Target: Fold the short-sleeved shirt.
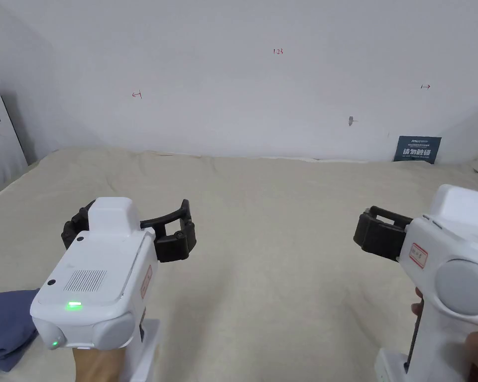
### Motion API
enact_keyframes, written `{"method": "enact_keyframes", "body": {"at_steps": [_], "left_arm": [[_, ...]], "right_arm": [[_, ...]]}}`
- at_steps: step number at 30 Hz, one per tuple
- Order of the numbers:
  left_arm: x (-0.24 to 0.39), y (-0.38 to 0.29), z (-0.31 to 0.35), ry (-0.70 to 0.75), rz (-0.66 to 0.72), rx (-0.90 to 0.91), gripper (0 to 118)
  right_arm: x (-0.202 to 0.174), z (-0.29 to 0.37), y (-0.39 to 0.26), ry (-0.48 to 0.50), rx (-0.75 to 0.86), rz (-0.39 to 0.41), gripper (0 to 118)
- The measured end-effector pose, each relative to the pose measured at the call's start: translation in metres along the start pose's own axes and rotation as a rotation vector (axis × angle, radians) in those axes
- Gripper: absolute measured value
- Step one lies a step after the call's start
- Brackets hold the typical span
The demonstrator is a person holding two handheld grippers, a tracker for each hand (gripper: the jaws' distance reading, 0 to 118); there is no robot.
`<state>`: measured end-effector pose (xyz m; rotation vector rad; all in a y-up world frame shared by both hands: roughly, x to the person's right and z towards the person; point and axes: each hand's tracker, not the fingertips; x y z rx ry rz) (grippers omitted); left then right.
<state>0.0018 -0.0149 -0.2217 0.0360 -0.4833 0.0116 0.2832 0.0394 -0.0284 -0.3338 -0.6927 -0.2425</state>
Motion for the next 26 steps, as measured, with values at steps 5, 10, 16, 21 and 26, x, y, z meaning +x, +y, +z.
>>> {"method": "enact_keyframes", "body": {"at_steps": [5,10,16,21,26], "left_arm": [[0.000,0.000,0.000,0.004,-0.016,0.003,118],[-0.001,0.000,0.001,0.004,-0.008,0.009,118],[0.000,0.001,0.001,0.004,-0.009,0.010,118],[0.000,0.001,0.000,0.000,-0.011,0.011,118],[0.001,0.000,0.000,0.000,-0.010,0.011,118]], "right_arm": [[0.005,0.000,-0.004,0.035,0.152,0.007,118],[0.009,0.000,-0.013,0.092,0.360,0.034,118],[0.003,0.003,-0.020,0.089,0.436,0.104,118],[0.004,-0.002,-0.021,0.085,0.444,0.134,118],[0.005,-0.003,-0.023,0.083,0.446,0.147,118]]}}
